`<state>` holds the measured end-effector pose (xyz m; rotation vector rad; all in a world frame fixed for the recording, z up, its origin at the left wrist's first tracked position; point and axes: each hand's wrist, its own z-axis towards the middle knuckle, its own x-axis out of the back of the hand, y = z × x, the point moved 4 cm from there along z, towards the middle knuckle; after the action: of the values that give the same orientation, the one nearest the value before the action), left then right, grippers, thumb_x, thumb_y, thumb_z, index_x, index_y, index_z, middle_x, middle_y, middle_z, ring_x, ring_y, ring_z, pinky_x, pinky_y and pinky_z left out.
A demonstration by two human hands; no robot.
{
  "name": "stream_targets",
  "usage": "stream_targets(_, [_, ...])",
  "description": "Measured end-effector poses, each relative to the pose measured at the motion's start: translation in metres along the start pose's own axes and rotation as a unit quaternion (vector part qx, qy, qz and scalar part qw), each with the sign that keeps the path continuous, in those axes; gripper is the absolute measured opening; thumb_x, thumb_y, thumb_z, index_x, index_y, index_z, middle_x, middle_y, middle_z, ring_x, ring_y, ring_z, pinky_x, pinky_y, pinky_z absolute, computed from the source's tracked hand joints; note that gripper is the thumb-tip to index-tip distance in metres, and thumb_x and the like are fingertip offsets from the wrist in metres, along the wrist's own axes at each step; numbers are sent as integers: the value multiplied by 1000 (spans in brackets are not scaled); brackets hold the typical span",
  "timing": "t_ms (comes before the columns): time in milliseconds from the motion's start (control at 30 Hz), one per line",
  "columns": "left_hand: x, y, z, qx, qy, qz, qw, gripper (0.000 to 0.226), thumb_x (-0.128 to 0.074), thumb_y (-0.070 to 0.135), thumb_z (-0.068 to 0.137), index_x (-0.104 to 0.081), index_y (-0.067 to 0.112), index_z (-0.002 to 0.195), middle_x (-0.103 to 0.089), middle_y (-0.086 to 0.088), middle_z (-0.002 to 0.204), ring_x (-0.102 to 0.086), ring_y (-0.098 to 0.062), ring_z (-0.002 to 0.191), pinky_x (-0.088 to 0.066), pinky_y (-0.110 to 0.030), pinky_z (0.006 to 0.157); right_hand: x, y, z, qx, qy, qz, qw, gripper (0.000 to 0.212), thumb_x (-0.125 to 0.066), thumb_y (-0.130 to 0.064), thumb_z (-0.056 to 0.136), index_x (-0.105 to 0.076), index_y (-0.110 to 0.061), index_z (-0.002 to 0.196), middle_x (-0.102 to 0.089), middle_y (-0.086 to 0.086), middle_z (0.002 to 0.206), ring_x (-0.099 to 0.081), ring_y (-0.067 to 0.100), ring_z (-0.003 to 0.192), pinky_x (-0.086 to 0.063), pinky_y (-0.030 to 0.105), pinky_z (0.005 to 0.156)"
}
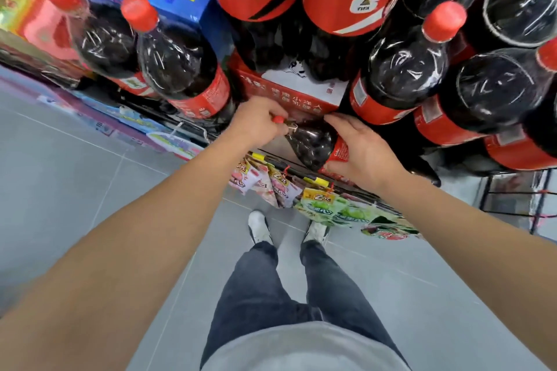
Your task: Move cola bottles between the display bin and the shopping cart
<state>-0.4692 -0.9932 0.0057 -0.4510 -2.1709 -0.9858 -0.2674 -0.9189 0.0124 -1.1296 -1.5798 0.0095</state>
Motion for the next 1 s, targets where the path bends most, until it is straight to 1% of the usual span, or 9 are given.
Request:
stream_targets(100, [28,3,-21,-27,71,-5,997,32,-77,20,83,-74,20,115,-69,7,103,-61,-9,96,-41,-17,87,1,-20,-7,21,47,8,999,99,-88,-22,79,-33,-18,160,-30,8,167,-30,29,153,-26,36,123])
stream_targets(267, [64,6,-61,-53,168,-27,984,29,-78,17,81,-76,18,110,-66,11,91,-67,-14,93,-50,-29,98,11,-54,-3,59,45,10,997,104,-87,-24,81,-23,-21,163,-21,5,170,-23,26,155,-23,35,126])
stream_targets(400, [96,21,-86,-105,230,-40,967,26,-77,16,78,-77,17,104,-73,3,89,-70,-17,88,-51,-31,96,22,-80,2,83,41,16,996,112,-89,-29,78,-18,-21,164,-18,7,171,-25,25,155,-21,26,121])
stream_targets(567, [118,45,-109,-183,286,-17,941,34,-73,22,79,-75,16,112,-76,0,100,-71,-18,91,-53,-33,91,34,-103,6,107,93,74,987,116,-93,-27,70,-23,-18,162,-27,6,166,-33,23,150,-31,34,122])
stream_targets(633, [114,39,-112,-182,282,-88,938,36,-73,18,81,-72,16,117,-74,5,101,-70,-12,90,-55,-30,91,34,-104,7,110,107,77,985,115,-94,-26,69,-26,-18,161,-31,4,164,-35,20,149,-29,26,118])
stream_targets(733, [102,27,-109,-164,248,-168,940,44,-72,9,85,-66,22,127,-68,13,104,-65,8,90,-47,-10,90,32,-102,7,113,123,83,982,114,-95,-28,67,-29,-18,160,-33,3,164,-34,18,149,-28,25,119])
stream_targets(767, [99,27,-107,-163,247,-181,938,47,-72,8,86,-63,24,129,-66,14,106,-64,12,90,-46,-8,90,31,-101,7,111,128,88,981,114,-95,-28,67,-30,-18,160,-33,2,164,-35,17,149,-29,24,118])
stream_targets(900, [96,40,-101,-189,262,-208,923,46,-73,5,83,-65,14,128,-68,7,109,-65,9,96,-50,-18,97,34,-95,5,97,160,109,976,111,-94,-28,68,-32,-18,160,-36,1,163,-37,15,146,-25,16,110])
stream_targets(1000, [101,57,-103,-240,256,-142,925,46,-71,13,81,-66,12,127,-71,3,113,-68,-9,102,-54,-34,98,36,-91,3,96,175,124,972,110,-95,-28,67,-34,-14,158,-38,3,160,-37,13,144,-27,16,110])
